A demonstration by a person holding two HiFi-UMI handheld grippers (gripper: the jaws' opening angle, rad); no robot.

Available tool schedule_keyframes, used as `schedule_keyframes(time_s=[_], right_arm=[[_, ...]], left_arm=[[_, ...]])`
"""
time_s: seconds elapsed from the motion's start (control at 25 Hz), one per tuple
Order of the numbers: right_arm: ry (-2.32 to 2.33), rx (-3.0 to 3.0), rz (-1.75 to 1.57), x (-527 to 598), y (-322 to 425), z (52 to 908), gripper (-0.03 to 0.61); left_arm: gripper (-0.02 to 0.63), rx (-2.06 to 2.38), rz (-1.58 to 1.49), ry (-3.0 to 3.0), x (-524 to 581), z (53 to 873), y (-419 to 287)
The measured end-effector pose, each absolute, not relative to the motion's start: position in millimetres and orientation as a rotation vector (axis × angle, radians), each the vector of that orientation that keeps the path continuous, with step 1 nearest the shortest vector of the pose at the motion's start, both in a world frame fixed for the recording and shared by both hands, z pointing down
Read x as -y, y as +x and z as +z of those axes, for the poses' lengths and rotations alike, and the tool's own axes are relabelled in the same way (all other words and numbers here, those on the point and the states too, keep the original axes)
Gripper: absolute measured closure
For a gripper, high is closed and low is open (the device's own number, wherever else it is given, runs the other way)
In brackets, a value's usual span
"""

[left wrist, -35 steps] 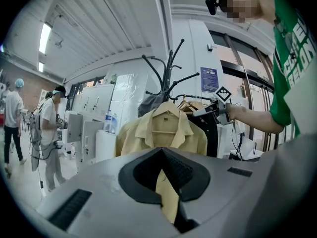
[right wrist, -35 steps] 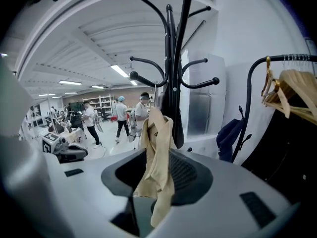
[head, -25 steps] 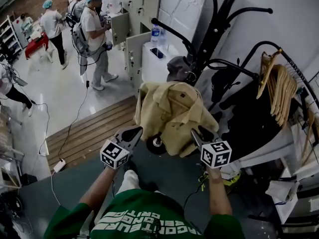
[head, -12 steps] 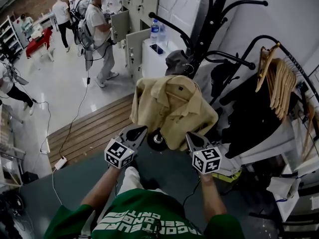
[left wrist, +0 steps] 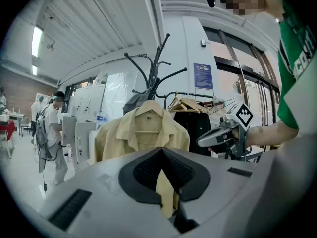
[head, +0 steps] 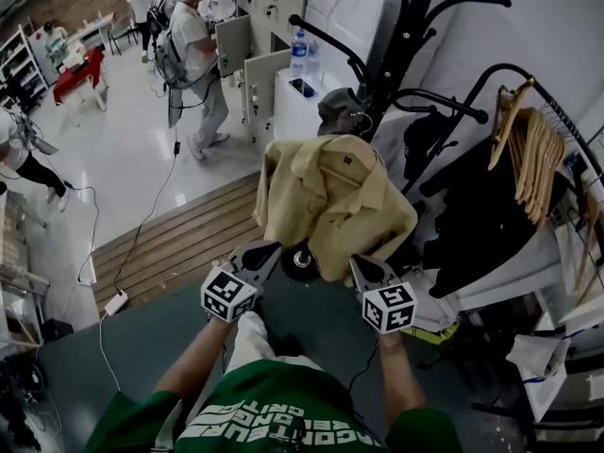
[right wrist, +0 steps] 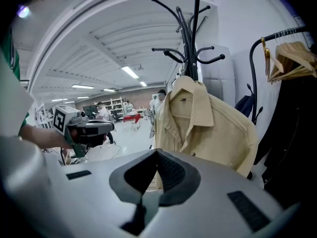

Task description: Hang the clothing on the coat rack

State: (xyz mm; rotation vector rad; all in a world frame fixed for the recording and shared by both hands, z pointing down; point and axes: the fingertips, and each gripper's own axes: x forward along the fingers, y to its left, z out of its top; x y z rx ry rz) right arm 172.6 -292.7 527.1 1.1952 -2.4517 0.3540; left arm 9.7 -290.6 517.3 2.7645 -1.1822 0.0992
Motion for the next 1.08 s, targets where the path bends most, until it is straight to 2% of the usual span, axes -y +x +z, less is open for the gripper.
schedule_keyframes(time_s=[1.08], right_arm=[[1.197, 2.456, 0.399, 290, 188, 536, 0.571]], left_arm=[[0.609, 1.148, 0.132, 2.770, 283, 523, 31]])
